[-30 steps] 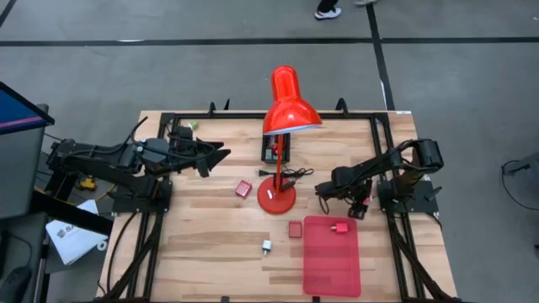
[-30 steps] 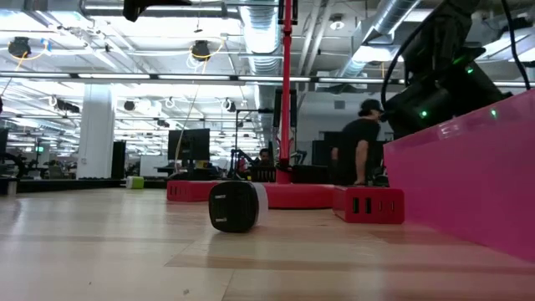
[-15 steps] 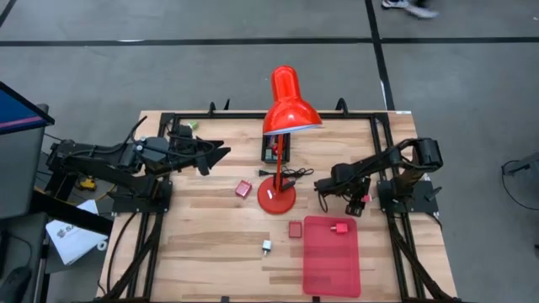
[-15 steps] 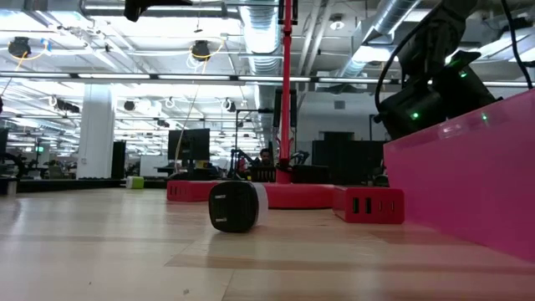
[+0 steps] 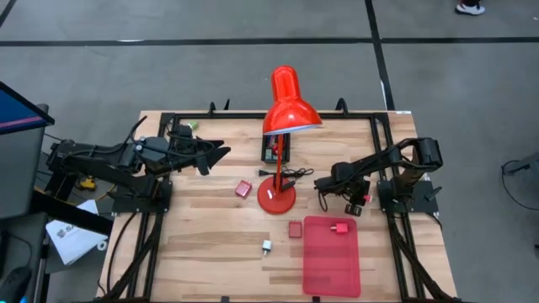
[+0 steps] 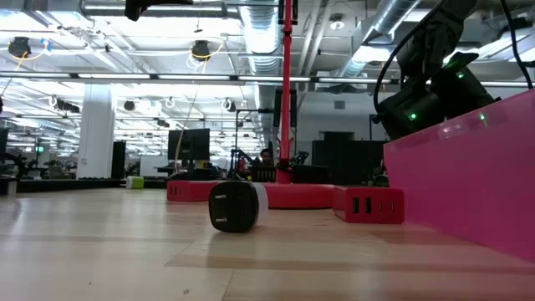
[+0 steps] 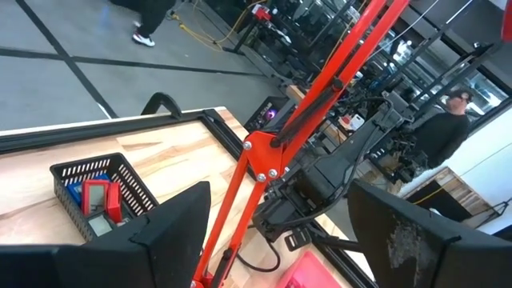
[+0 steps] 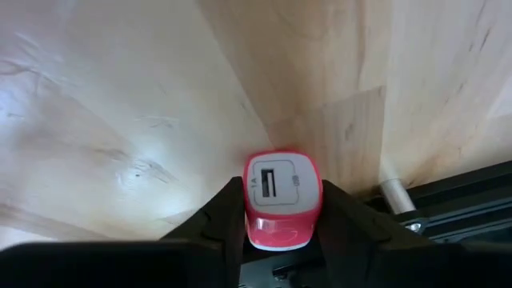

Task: Pick & Place Office items
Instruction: Put the white and pink charger adapter into the red bin

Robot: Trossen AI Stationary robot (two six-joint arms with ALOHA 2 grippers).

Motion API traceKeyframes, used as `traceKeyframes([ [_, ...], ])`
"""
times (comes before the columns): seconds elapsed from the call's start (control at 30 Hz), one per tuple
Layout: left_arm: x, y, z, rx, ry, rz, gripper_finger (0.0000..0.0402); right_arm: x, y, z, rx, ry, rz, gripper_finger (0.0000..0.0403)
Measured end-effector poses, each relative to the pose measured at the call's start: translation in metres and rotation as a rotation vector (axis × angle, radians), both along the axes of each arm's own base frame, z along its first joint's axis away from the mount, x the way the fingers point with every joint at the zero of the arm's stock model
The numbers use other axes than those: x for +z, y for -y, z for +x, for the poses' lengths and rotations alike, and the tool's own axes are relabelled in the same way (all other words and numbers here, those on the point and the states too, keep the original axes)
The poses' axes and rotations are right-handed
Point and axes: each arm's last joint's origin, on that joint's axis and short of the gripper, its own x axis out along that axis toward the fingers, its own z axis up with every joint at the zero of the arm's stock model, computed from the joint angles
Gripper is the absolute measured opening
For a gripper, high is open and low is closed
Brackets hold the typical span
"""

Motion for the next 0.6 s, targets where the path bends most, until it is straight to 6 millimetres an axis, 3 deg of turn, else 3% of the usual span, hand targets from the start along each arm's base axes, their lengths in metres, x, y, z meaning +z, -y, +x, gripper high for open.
traceKeyframes([
  [0.13,0.0,0.0,0.0,0.0,0.003,0.0,0.0285,0.006,0.001,0.003,-0.016,0.051,-0.013,0.0115],
  [0.23,0.0,0.0,0.0,0.0,0.003,0.0,0.0285,0.024,0.005,0.01,-0.073,0.148,-0.042,0.0115],
  [0.4,0.0,0.0,0.0,0.0,0.003,0.0,0.0285,0.074,0.017,0.012,-0.247,0.386,-0.121,0.0115],
  [0.6,0.0,0.0,0.0,-0.009,0.0,0.003,0.0285,0.143,0.016,-0.005,-0.581,0.82,-0.086,0.0115],
])
